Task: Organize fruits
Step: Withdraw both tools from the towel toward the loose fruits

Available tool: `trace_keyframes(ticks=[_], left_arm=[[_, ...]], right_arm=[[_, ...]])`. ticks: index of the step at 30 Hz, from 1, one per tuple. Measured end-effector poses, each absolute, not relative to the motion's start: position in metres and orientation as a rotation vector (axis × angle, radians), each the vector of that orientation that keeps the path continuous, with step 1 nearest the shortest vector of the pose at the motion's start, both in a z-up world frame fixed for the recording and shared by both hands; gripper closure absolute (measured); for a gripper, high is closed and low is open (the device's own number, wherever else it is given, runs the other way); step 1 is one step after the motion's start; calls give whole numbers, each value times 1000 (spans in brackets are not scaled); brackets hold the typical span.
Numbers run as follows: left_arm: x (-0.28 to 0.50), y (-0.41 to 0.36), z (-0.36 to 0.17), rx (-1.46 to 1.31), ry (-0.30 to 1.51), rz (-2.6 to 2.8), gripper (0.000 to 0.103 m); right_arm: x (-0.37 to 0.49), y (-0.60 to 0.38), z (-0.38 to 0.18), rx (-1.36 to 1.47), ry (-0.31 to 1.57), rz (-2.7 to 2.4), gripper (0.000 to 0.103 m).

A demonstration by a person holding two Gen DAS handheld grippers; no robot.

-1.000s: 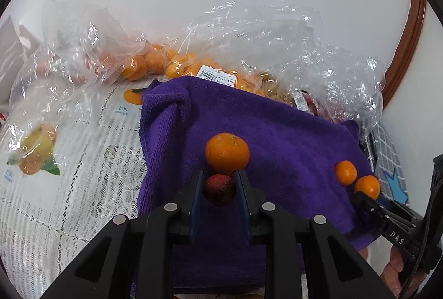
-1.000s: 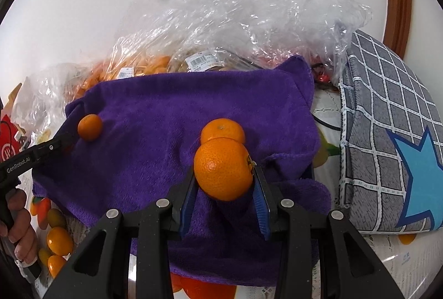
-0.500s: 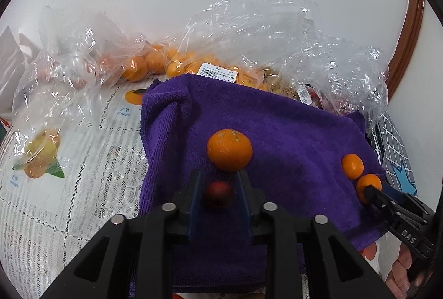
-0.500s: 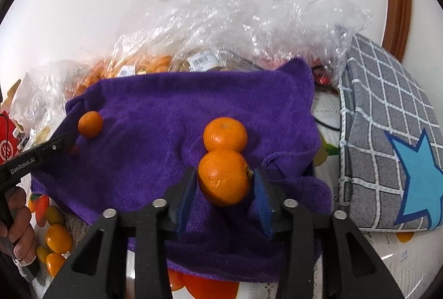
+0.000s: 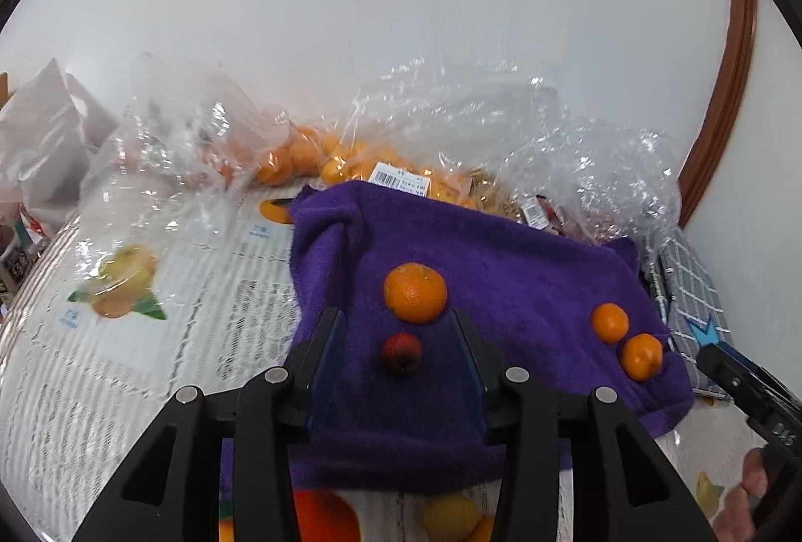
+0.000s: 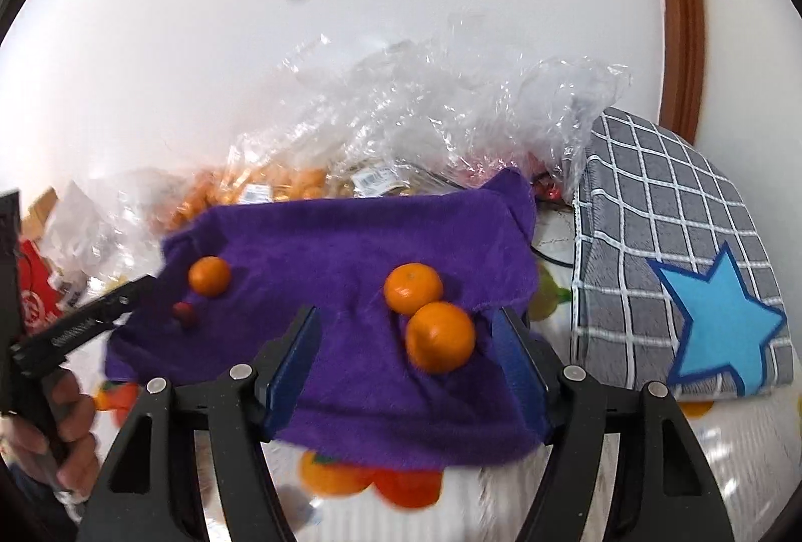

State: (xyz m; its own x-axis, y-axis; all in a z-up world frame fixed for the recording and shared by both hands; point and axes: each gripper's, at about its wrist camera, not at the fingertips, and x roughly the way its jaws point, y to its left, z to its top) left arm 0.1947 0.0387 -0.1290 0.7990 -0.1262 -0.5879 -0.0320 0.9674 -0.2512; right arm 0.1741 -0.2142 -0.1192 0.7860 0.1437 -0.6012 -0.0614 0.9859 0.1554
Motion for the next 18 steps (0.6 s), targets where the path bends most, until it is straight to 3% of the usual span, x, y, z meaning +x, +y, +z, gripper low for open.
trace_keyframes(ticks=[12,18], left_arm=[[123,64,-135,-230,656,-53,63],[93,75,-144,-225,703,-50,63]], right_arm=[[80,-175,-114,81,745,195,33],[50,-150,-142,76,796,262,43]])
